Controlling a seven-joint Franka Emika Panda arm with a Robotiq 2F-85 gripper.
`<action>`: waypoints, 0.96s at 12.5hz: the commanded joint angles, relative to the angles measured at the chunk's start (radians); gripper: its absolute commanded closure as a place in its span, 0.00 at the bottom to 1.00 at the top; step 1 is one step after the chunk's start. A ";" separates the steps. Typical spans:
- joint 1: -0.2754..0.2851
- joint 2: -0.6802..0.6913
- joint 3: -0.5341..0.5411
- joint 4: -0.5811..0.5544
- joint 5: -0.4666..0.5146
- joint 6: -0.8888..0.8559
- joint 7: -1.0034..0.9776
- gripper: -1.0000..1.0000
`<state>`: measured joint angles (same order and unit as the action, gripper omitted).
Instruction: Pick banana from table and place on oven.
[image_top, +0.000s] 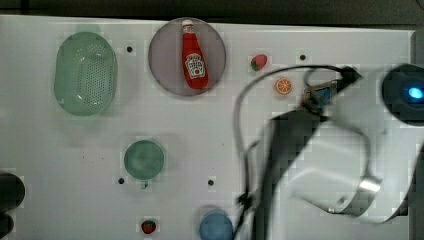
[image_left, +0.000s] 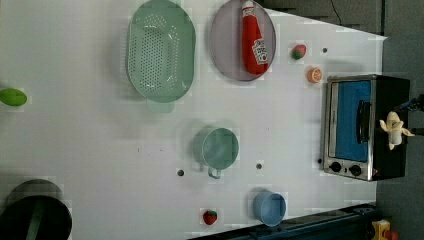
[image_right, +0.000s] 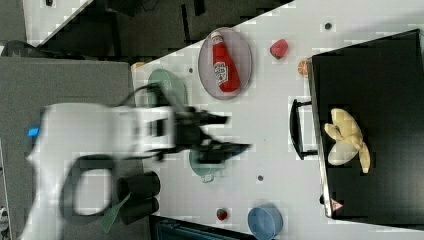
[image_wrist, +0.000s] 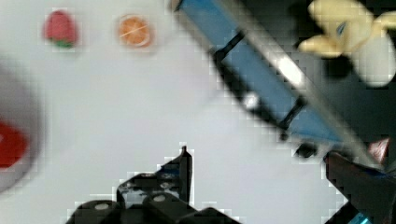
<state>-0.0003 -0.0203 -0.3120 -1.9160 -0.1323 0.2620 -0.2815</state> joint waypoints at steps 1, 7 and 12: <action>0.056 -0.139 0.120 0.021 0.028 -0.056 0.446 0.00; 0.057 -0.290 0.224 -0.078 0.042 -0.068 0.611 0.00; 0.057 -0.358 0.211 -0.148 0.055 -0.085 0.518 0.00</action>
<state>0.0743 -0.3782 -0.0816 -2.0625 -0.0908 0.1653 0.2458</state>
